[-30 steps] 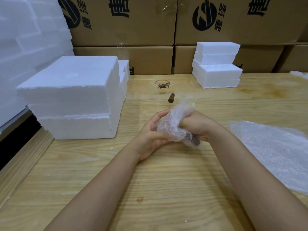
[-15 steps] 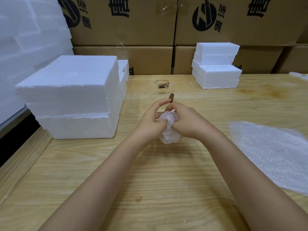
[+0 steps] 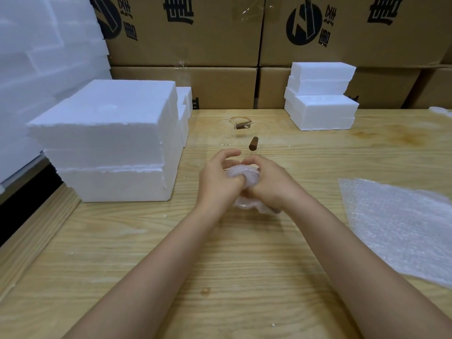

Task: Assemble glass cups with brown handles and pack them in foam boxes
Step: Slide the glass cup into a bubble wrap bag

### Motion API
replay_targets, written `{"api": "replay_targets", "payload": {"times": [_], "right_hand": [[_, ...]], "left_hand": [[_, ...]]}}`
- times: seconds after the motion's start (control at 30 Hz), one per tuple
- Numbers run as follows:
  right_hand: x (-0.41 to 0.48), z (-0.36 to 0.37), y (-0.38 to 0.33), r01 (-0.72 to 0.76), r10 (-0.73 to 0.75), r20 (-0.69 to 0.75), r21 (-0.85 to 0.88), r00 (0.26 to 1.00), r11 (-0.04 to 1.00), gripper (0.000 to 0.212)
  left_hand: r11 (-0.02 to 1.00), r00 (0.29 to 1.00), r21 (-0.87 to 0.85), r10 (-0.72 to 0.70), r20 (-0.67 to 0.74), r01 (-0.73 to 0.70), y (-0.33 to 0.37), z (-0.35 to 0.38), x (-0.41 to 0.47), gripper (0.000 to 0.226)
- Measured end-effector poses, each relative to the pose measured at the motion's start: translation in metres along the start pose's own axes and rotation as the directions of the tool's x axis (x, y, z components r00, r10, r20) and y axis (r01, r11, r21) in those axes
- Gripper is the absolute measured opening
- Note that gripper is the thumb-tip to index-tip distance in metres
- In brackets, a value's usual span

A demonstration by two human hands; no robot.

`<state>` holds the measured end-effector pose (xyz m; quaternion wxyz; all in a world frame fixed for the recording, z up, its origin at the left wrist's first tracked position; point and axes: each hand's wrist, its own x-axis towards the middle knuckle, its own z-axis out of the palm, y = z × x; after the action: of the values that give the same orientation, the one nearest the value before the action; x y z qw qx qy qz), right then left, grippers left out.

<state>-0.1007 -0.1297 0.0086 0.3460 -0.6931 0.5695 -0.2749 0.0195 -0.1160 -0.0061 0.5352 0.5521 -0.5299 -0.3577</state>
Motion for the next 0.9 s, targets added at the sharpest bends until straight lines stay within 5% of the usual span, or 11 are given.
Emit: {"api": "replay_targets", "payload": {"times": [0.17,0.37,0.5,0.6,0.67,0.73,0.8,0.9], "right_hand": [[0.005,-0.002,0.005,-0.032,0.044,-0.143,0.081,0.989,0.996,0.030],[0.005,-0.008,0.006,-0.078,0.019,0.232,0.248,0.972,0.966,0.043],[0.008,0.001,0.005,-0.014,0.012,0.024,0.097,1.000,0.995,0.035],[0.010,-0.002,0.008,-0.013,0.020,-0.111,0.067,0.994,0.998,0.038],[0.012,-0.013,0.014,-0.029,0.045,-0.145,0.114,0.988,0.993,0.039],[0.013,-0.022,0.018,-0.081,0.092,-0.092,0.121,0.992,0.989,0.036],[0.011,-0.025,0.020,-0.118,0.120,-0.005,0.108,0.993,0.987,0.029],[0.011,-0.028,0.022,-0.112,0.077,0.152,0.242,0.985,0.964,0.016]], "left_hand": [[1.000,0.995,0.016,0.009,0.100,-0.010,-0.003,0.008,-0.001,0.034],[0.998,0.998,0.019,-0.065,-0.011,0.065,-0.007,-0.002,0.004,0.048],[0.999,0.999,0.006,-0.053,0.005,0.053,-0.004,0.001,0.001,0.044],[0.997,0.982,-0.062,0.050,0.182,-0.039,-0.004,0.000,-0.003,0.051],[0.986,0.902,-0.121,0.152,0.404,-0.112,-0.007,-0.007,-0.003,0.062],[0.964,0.819,0.016,0.217,0.531,-0.266,-0.013,-0.010,-0.003,0.077],[0.885,0.814,0.173,0.300,0.498,-0.432,-0.020,-0.007,-0.003,0.081],[0.911,0.893,0.186,0.290,0.344,-0.368,-0.024,-0.006,-0.001,0.068]]}}
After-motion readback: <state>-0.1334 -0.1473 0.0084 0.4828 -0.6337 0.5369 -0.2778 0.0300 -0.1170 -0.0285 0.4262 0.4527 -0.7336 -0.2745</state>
